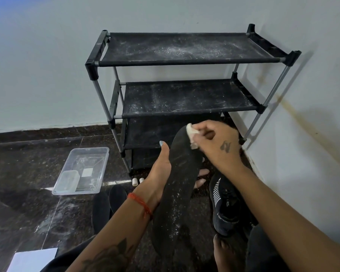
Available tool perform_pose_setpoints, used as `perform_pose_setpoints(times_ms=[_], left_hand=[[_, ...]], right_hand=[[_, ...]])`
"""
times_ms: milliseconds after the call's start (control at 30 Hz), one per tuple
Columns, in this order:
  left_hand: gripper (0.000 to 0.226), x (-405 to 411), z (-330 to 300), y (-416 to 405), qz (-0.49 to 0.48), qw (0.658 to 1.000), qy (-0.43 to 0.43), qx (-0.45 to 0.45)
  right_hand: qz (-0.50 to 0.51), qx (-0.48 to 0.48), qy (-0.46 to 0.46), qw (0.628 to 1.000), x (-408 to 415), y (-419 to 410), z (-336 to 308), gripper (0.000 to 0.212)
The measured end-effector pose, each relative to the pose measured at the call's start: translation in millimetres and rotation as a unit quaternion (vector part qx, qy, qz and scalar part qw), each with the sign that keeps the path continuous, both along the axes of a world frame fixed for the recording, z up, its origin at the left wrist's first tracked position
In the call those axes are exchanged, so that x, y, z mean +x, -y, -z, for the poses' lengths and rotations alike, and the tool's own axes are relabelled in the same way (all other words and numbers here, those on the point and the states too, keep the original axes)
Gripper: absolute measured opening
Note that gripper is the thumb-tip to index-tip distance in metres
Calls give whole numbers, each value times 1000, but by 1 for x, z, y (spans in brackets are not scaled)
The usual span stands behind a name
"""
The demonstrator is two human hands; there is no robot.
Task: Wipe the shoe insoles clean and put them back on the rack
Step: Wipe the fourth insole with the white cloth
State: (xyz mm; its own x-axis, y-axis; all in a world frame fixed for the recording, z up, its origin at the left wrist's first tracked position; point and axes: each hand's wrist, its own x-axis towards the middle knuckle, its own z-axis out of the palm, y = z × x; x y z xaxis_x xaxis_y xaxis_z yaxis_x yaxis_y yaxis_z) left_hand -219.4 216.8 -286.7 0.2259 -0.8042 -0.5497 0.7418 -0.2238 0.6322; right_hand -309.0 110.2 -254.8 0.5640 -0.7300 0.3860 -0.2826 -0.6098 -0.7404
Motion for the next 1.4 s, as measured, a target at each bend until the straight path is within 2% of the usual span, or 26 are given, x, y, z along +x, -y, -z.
perform_pose_setpoints(times_ms=[67, 167, 267, 333, 400, 467, 533, 567, 633, 700, 767, 900, 967, 1033, 1067, 1133, 1200, 1267, 1400], left_hand=[[78, 1, 0, 0, -23, 1000, -1, -3], [72, 1, 0, 1, -37, 999, 32, -12], [68, -1, -1, 1, -24, 998, 52, -19], [72, -1, -1, 0, -2, 998, 56, -6], [79, -2, -2, -1, 7, 1000, 24, -1], [82, -1, -1, -1, -5, 1000, -1, -4], [80, -1, -2, -2, -17, 1000, -15, -2], [77, 0, -1, -2, -24, 999, -22, -4], [72, 2, -1, -2, -44, 998, -27, -20], [71, 4, 2, -1, -62, 998, -14, -27], [71, 3, 1, -2, -60, 997, -28, -48], [69, -1, -1, -2, -19, 997, -52, -51], [71, 0, -1, -1, -8, 998, -52, -38], [73, 1, -2, 0, -17, 997, -65, -35], [73, 2, -3, 0, -22, 997, -69, -35], [71, 3, -2, -1, -31, 996, -67, -42], [71, 5, -3, -2, -37, 996, -67, -48], [72, 6, -4, -3, -47, 995, -78, -45], [70, 2, -7, -4, -27, 994, -89, -57]], right_hand=[[-81, 61, -9, 995, 8, -23, 0, 15], [-122, 28, -31, 992, 13, -35, 8, 12], [-64, -67, -101, 991, 7, -17, 13, 15], [1, -87, -143, 986, 0, 2, 15, 14], [52, -87, -152, 983, -6, 17, 16, 13], [65, -45, -91, 993, -8, 20, 12, 11], [22, 59, -6, 998, -4, 6, 2, 11], [-21, 108, 10, 994, -1, -5, -3, 13], [-117, 156, -15, 981, 4, -28, -5, 12], [-158, 136, -31, 978, 9, -41, 0, 7], [-142, 82, -37, 986, 11, -37, 6, 4], [-36, -49, -124, 990, 0, -3, 15, 7], [29, -74, -163, 983, -7, 13, 17, 8], [66, -76, -146, 984, -10, 19, 14, 7], [58, -58, -110, 991, -10, 16, 9, 5], [-19, 50, -48, 997, -6, -2, -2, 6], [-121, 178, -56, 975, 0, -26, -8, 10], [-170, 168, -77, 968, 6, -42, -3, 11], [-121, 59, -105, 985, 6, -31, 5, 4]])
